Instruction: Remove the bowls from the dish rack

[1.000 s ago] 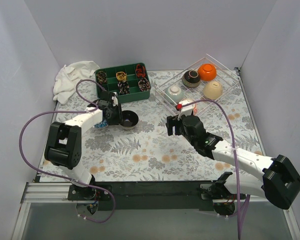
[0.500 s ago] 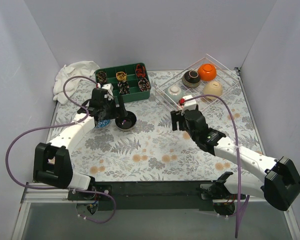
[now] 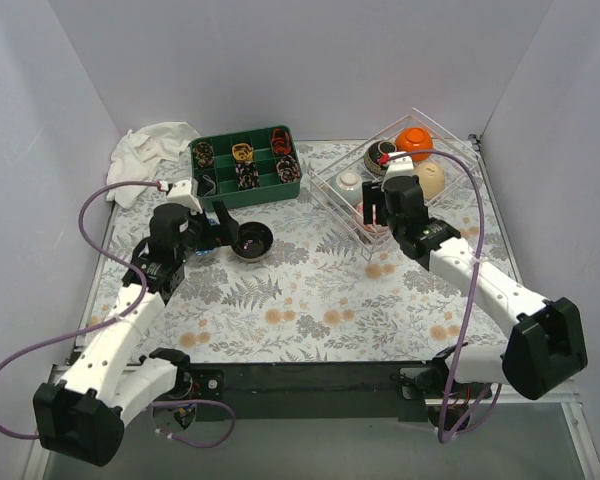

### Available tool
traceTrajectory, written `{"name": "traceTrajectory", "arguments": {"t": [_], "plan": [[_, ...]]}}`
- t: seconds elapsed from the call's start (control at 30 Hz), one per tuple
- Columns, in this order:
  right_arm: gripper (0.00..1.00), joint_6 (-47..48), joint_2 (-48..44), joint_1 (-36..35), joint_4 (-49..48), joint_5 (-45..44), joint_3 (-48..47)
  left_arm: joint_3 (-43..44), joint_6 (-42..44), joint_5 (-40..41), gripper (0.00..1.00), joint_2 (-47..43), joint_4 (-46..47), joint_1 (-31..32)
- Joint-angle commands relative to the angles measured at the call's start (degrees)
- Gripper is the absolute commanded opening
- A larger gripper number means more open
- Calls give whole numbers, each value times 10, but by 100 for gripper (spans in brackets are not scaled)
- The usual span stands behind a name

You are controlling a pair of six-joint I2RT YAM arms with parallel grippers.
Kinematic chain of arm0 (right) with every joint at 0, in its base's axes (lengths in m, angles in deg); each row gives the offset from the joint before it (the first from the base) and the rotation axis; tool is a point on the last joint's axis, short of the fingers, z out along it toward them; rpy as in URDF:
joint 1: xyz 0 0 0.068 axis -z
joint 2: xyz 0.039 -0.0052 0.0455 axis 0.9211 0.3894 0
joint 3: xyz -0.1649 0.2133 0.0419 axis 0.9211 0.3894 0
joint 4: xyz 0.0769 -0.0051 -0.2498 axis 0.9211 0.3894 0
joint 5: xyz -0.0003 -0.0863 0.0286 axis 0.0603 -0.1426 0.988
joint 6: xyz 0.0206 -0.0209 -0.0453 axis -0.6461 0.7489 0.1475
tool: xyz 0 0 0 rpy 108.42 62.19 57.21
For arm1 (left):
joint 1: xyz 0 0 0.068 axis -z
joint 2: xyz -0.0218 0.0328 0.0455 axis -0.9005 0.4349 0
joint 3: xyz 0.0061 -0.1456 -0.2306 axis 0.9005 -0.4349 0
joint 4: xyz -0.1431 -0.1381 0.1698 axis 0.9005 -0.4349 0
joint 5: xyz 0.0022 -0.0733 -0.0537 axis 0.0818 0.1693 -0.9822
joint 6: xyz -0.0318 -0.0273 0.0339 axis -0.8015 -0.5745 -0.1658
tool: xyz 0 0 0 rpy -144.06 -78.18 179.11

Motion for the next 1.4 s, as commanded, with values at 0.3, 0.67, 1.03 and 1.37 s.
{"name": "traceTrajectory", "arguments": {"t": [0.3,0.67,1.03,1.37], "plan": [[56,-20,152,133,-27,185,-112,-38,13,72,98,-86,40,6],[51,-37,254,149,-33,257,-170,-40,17,70,98,-89,42,9],[52,-65,301,221,-33,289,-182,-44,21,66,98,-89,45,9],[54,-21,313,246,-21,224,-246,-48,24,62,98,-91,51,10]]}}
